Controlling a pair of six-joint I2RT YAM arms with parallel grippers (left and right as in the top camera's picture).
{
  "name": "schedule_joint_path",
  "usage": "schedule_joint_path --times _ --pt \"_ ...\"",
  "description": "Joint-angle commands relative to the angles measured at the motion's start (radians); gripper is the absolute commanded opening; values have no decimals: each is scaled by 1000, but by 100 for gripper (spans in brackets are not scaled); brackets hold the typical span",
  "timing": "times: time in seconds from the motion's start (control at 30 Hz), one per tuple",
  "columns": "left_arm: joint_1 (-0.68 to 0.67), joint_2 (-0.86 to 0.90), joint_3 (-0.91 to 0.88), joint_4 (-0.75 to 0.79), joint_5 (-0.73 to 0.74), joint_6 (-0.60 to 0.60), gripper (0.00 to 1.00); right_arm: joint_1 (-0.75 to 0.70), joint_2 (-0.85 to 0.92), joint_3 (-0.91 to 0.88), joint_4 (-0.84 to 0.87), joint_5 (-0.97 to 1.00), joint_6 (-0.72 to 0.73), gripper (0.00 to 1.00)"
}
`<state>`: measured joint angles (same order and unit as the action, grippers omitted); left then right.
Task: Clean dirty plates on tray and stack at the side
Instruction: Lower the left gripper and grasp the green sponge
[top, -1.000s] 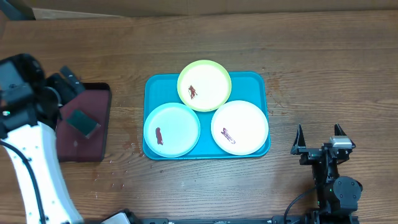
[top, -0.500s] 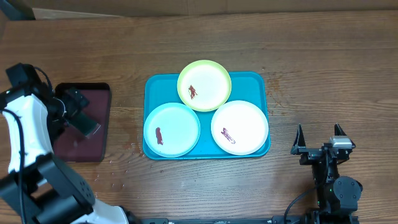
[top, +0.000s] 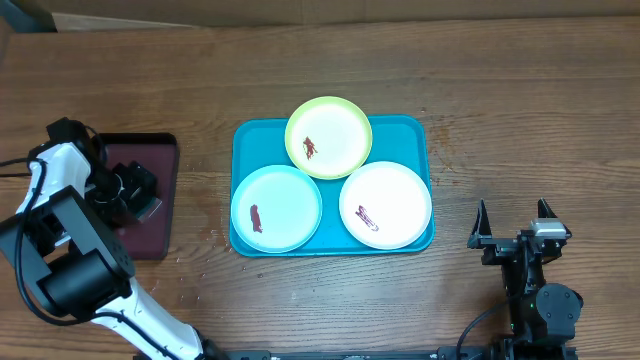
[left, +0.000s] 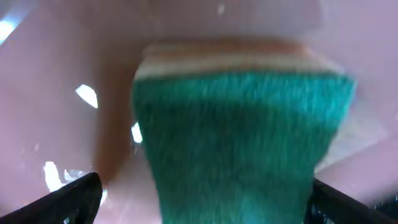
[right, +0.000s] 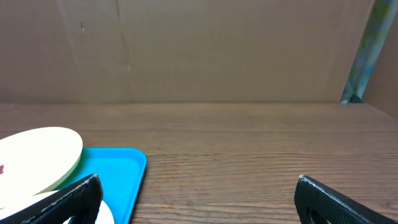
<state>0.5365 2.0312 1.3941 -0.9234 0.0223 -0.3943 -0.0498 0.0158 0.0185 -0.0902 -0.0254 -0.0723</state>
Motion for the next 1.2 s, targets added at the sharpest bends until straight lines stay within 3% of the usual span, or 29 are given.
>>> schedule_joint_path --times 0.0,0.17,0.47,0.73,0.8,0.9,1.0,1.17 --pt "1 9 18 35 1 -21 100 6 -2 -10 6 6 -3 100" --pt "1 9 16 91 1 -21 98 6 -2 -10 6 6 -3 100" --pt "0 9 -6 109 9 -29 77 6 -2 -10 6 6 -3 100" --pt "-1 9 -36 69 87 -32 85 6 -2 -10 6 6 -3 100" --pt "0 9 -36 60 72 -31 82 6 -2 -10 6 6 -3 100" --pt "0 9 -36 69 62 -31 64 6 -2 -10 6 6 -3 100" --pt "1 9 -36 79 51 -31 55 6 -2 -10 6 6 -3 100" --pt "1 9 -36 91 -24 -29 18 6 -2 -10 6 6 -3 100"
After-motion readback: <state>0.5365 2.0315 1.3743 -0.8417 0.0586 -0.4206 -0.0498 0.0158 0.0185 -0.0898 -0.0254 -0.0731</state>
